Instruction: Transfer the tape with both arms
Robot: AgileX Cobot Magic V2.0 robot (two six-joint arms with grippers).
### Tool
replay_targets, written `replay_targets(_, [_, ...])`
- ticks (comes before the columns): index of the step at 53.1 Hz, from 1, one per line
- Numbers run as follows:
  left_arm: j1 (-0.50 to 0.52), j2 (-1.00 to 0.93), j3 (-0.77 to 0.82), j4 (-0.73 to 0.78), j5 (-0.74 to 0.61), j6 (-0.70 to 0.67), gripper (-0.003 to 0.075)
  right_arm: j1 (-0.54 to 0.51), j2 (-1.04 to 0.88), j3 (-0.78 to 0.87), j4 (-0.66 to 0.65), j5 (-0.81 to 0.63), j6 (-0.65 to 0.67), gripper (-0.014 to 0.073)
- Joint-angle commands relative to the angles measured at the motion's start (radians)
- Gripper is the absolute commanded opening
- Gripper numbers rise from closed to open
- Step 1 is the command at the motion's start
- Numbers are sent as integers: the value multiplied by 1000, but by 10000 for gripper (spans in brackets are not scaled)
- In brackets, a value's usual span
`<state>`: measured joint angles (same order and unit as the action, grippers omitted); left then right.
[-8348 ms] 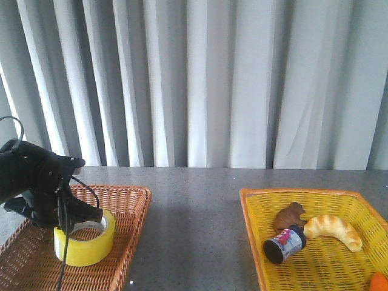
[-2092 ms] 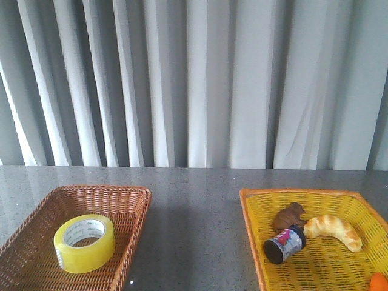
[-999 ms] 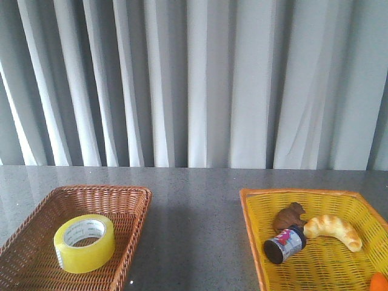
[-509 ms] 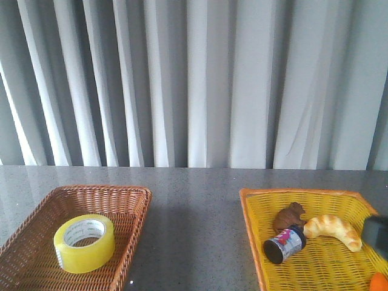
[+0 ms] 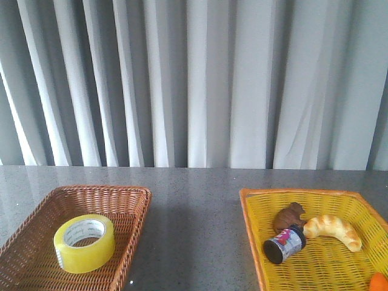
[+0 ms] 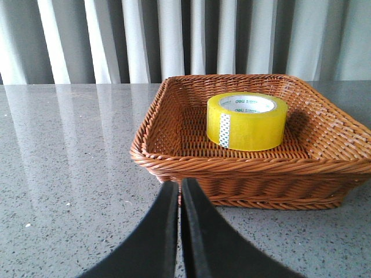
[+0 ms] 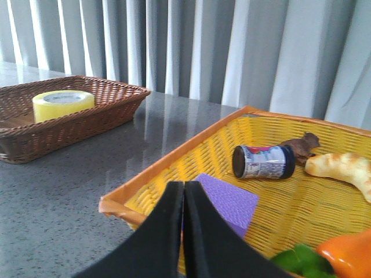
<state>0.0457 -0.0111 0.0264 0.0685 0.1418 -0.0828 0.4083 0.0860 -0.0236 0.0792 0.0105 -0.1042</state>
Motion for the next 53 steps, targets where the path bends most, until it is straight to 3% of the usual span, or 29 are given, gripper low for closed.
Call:
replay_targets(1, [-9, -17, -28, -10, -76, -9, -6, -51, -84, 54, 14, -124, -7, -5])
replay_targets(12, [-9, -17, -28, -10, -76, -9, -6, -182, -112, 58, -21, -11, -34, -5])
replay_targets(32, [-9, -17, -28, -10, -76, -9, -6, -415, -112, 58, -13, 31, -32, -5])
replay_targets(53, [-9, -17, -28, -10, -76, -9, -6, -440, -112, 58, -13, 32, -30, -5])
